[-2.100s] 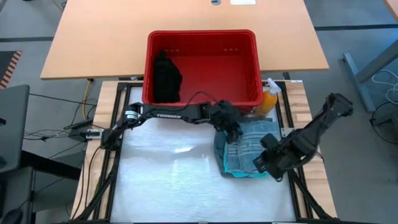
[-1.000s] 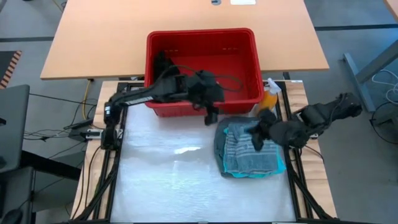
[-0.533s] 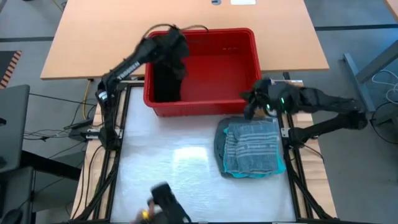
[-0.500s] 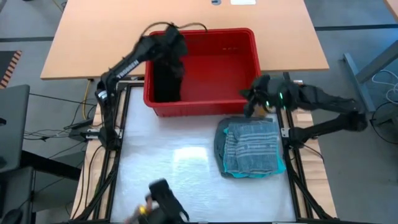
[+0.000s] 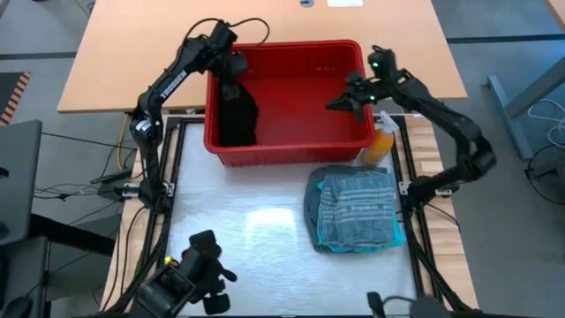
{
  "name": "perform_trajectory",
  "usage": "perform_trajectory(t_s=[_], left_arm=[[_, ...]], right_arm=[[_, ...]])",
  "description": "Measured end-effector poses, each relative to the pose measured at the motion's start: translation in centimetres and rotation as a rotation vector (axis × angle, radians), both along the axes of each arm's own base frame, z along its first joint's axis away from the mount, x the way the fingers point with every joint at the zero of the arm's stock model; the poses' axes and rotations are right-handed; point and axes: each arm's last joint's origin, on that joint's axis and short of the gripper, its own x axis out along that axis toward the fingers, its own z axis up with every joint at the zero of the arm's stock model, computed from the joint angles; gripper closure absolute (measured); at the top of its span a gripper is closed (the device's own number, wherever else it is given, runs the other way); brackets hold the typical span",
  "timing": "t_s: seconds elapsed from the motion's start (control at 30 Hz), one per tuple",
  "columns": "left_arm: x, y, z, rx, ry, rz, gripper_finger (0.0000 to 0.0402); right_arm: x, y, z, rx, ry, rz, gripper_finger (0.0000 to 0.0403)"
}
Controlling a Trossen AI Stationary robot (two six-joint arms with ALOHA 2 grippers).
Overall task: Fold Laundry from Bin
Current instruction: Remove the black shirt from the red laundry bin
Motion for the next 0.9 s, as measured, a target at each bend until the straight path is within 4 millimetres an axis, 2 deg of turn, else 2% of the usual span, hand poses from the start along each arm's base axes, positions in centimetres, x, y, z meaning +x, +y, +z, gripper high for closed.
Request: perform_trajectory(t_s=[0.13, 0.27, 0.53, 0.63, 0.77, 0.8, 0.9], left_arm=[[-1.3, 1.0, -0.9, -0.049, 0.033, -0.004, 0.0202], [-1.8, 1.9, -2.4, -0.109, 0.056, -0.031, 0.0202], [-1.2, 3.1, -5.4, -0.211, 0.075, -0.054, 0.0208], [-0.8, 2.5, -5.6, -0.273, 0.06, -0.045, 0.0249], [-0.7, 1.6, -5.1, -0.329, 0.033, -0.007, 0.0367], [-0.7, 1.5, -4.9, -0.343, 0.018, 0.001, 0.0383], [-1.0, 1.1, -4.3, -0.363, -0.019, 0.011, 0.0397]], right_arm=[[0.8, -1.4, -1.8, 0.077, 0.007, 0.055, 0.0377], [2.0, -1.2, -2.6, 0.103, 0.014, 0.102, 0.0377], [3.9, 0.1, -1.6, 0.114, -0.031, 0.146, 0.0377], [4.6, 0.7, -0.6, 0.148, -0.068, 0.127, 0.0377], [4.9, 1.8, 0.9, 0.183, -0.099, 0.09, 0.0377], [4.8, 2.2, 1.3, 0.188, -0.102, 0.069, 0.0377], [4.4, 4.0, 2.8, 0.187, -0.12, 0.004, 0.0376]])
